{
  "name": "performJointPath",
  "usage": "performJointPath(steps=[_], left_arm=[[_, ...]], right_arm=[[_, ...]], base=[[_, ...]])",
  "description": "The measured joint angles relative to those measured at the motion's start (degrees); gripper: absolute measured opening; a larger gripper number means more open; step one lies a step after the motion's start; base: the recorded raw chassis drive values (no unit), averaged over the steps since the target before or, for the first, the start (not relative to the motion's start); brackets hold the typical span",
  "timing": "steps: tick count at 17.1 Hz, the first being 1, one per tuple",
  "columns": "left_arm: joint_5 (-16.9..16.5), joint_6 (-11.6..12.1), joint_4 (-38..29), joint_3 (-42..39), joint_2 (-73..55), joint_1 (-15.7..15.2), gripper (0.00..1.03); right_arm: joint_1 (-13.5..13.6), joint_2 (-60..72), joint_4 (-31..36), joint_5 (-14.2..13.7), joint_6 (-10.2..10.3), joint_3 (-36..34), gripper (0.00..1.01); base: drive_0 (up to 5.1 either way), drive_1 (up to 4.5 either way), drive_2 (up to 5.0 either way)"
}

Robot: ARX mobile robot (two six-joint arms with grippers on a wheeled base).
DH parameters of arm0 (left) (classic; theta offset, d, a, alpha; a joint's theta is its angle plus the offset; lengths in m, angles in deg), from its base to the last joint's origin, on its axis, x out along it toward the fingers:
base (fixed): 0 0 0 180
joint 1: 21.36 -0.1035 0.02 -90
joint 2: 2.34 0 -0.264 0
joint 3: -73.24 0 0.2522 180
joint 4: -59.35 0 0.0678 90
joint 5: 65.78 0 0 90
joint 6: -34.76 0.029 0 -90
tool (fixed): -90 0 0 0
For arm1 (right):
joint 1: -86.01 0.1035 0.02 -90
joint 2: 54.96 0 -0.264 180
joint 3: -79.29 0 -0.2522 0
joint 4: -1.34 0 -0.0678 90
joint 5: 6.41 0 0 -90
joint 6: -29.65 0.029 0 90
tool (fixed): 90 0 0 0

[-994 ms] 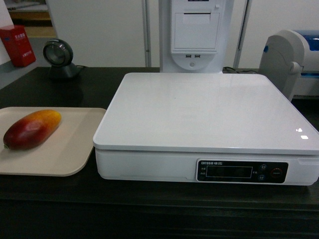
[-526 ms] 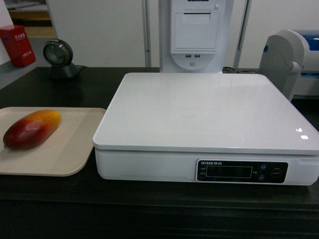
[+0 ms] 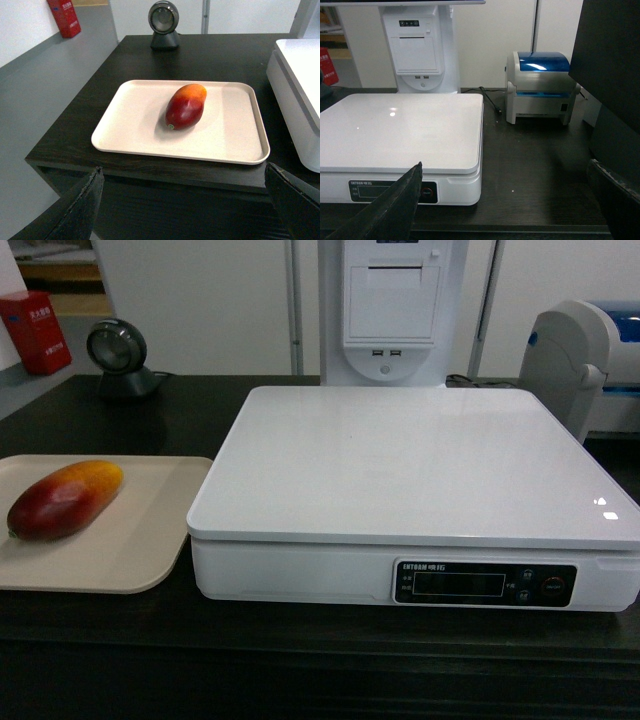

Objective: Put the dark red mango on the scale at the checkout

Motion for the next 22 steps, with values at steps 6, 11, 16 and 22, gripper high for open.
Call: performJointPath(steps=[6, 11, 16, 22], left_arm=[[-18.3, 4.9, -31.4, 6.6, -35.9, -8.1, 0.98], [-30.1, 9.9, -29.3, 27.2, -64.7, -10.7, 0.98], [-37.7, 12.0, -18.3, 46.4, -82.6, -11.4, 0.98], [-34.7, 14.7, -13.9, 56.5, -93.2, -10.8, 0.98]], right_arm=[[0.0, 0.0, 0.0, 0.0, 0.0, 0.0, 0.98], [0.0, 0.0, 0.0, 0.0, 0.0, 0.0, 0.98], [0.0, 0.0, 0.0, 0.0, 0.0, 0.0, 0.98], [0.0, 0.0, 0.0, 0.0, 0.0, 0.0, 0.98]], base=[[0.0, 0.00, 0.0], [0.0, 0.00, 0.0], [0.0, 0.00, 0.0], [0.0, 0.00, 0.0]])
